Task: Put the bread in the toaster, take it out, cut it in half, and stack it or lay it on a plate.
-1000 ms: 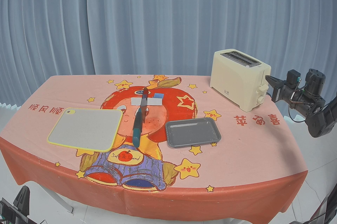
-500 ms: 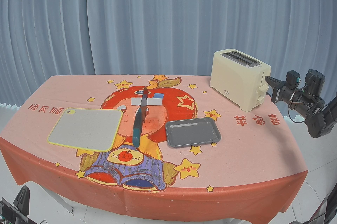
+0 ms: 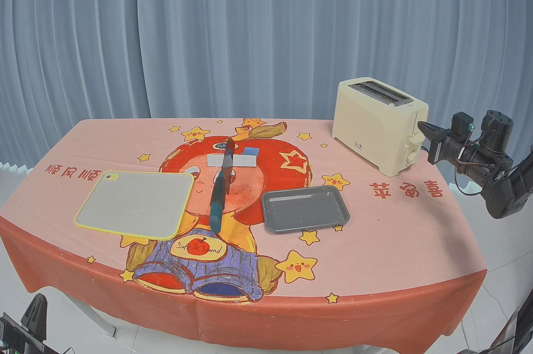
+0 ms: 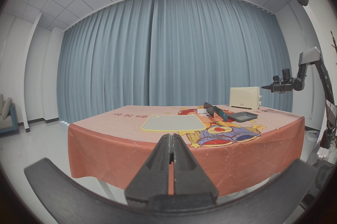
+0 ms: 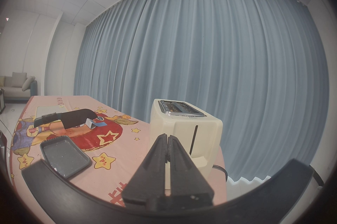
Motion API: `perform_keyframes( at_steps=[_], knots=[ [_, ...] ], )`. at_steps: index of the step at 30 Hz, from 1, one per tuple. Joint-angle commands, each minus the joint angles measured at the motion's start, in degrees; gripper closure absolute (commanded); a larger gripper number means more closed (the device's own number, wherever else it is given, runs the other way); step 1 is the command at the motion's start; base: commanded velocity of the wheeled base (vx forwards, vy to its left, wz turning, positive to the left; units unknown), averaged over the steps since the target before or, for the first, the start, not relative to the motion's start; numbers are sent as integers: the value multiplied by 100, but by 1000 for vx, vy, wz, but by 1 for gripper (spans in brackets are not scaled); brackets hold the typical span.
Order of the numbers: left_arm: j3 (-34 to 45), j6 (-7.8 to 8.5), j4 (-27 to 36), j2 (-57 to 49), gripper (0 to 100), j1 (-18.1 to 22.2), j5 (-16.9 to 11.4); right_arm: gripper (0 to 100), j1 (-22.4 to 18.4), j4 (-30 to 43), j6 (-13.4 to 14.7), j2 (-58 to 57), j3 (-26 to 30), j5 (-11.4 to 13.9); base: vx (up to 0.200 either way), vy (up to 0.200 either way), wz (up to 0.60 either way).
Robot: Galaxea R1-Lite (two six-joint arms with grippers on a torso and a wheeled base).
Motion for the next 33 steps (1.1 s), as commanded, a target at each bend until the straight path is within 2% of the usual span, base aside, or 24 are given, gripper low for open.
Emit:
perform_keyframes(
  at_steps=[1, 33],
  knots=[
    [101, -1, -2, -5, 100, -6, 4, 100, 2, -2, -3, 10, 21, 1, 0, 0, 0],
    [101, -1, -2, -5, 100, -6, 4, 100, -33, -2, 5, -7, 21, 10, 0, 0, 0]
  ],
)
